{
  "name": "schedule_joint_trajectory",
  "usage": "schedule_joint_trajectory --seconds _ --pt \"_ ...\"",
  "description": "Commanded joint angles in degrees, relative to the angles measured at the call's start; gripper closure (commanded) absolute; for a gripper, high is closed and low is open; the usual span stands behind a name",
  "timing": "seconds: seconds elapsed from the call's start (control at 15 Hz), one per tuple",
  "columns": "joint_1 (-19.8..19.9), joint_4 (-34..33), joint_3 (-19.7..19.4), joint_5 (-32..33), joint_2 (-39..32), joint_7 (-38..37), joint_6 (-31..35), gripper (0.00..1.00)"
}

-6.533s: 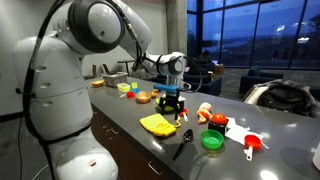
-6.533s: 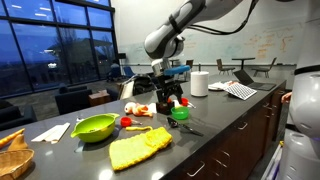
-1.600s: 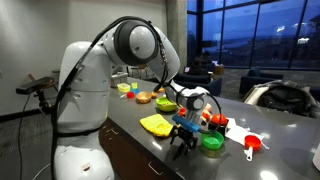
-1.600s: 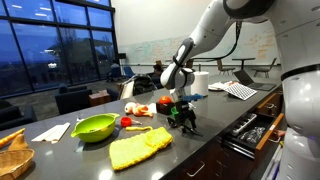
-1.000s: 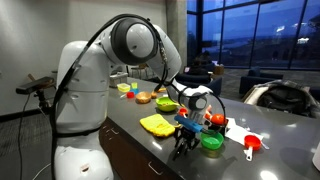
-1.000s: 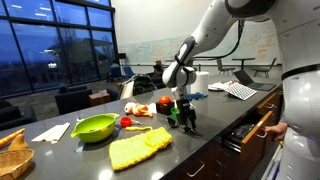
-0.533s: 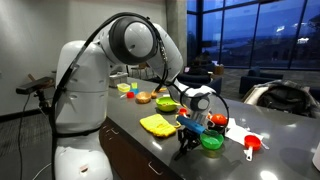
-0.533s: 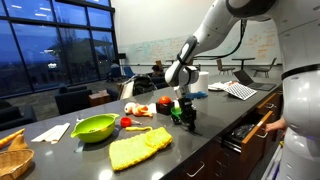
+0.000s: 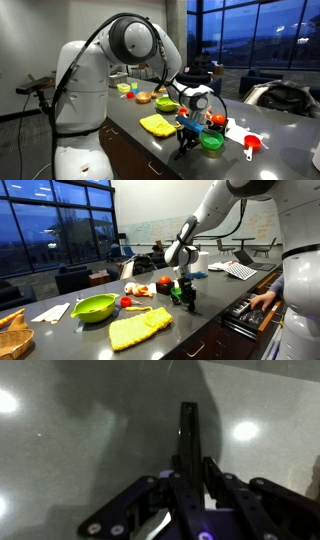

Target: Use the spoon to stir the contents in the green bowl

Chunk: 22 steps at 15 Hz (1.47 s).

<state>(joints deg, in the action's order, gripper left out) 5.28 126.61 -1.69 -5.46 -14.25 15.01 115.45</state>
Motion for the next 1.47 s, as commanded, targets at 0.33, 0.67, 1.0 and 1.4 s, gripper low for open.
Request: schedule_joint_trajectory --seconds 0.33,0.67,1.0,1.4 --pt "-3.6 0.5 2.0 2.6 2.2 -3.2 -1.3 0.94" --pt "-5.2 -0.4 2.3 4.4 3.4 -6.4 -4.3 0.94" --pt "-6.5 -3.7 2.1 9.1 4.9 -12.2 -13.3 0.94" --pt "-6.5 -10.0 1.7 15.4 5.7 -17.2 -26.8 0.94"
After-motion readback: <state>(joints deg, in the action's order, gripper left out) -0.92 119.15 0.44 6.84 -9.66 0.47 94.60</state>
